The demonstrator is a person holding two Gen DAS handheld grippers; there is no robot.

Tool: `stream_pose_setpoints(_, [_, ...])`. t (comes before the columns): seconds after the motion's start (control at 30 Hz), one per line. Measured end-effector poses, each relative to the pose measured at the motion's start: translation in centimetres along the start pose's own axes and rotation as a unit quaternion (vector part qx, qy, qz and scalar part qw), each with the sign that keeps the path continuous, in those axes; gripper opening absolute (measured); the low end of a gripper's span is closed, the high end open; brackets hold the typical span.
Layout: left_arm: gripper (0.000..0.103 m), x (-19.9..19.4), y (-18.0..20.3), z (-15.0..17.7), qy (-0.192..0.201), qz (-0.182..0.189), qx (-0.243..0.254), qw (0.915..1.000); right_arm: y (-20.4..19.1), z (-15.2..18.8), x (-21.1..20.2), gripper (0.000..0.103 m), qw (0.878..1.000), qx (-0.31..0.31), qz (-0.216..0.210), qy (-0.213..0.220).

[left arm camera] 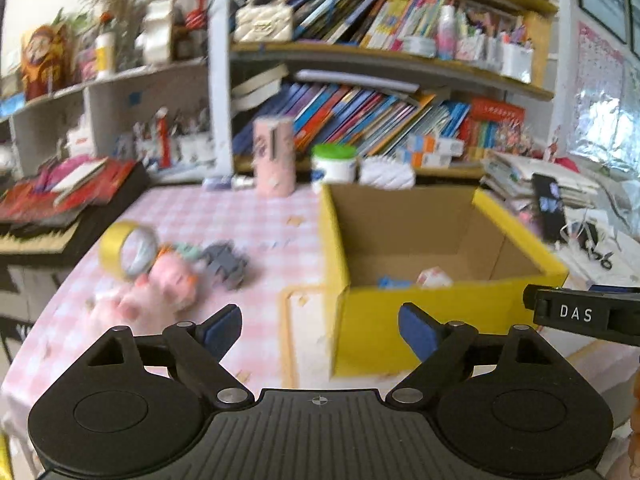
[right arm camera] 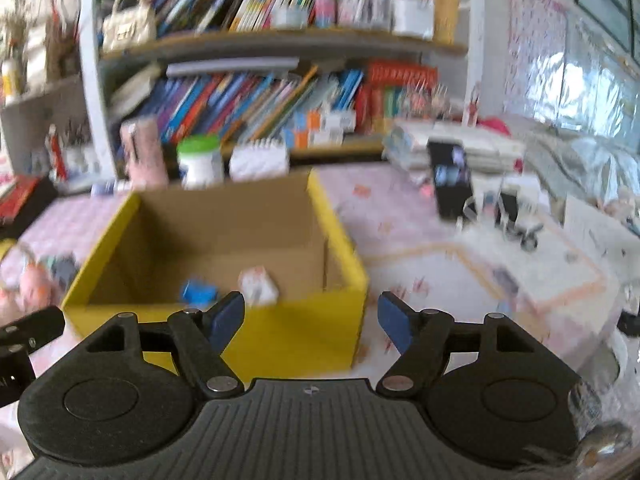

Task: Organize objects
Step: 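Withdraw both open tools from the yellow box back toward the toys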

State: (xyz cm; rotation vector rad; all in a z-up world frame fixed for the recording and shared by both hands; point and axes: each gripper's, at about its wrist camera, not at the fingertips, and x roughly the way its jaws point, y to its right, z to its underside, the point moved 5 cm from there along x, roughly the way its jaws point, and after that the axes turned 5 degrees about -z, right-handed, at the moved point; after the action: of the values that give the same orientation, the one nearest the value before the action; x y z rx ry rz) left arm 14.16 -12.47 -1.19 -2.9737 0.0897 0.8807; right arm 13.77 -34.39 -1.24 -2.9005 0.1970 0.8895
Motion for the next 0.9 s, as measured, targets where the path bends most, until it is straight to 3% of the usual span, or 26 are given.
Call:
stream_pose_setpoints(0.2, [0.088,-1.6,-5.0,2.8,-0.033,-0.034,-0.028,0.9985,-4.6,2.8,-0.9,0.073,0.999,-0.023,-0.007,-0.027])
stream_pose_setpoints(0.57, [0.088,-4.8,-13.3,6.7,-0.082,-0.100,-0.069,0.9891,-14.4,7.2,-2.2,0.074,0.991,-0.073,-0.070,-0.086])
stream_pose_setpoints(0.9, [0.088,-7.4,-17.6,8.0,-0.078,-0.133,-0.089,0.9841,-20.6,8.6,-3.8,0.079,0.982,-0.108,-0.126,-0.094])
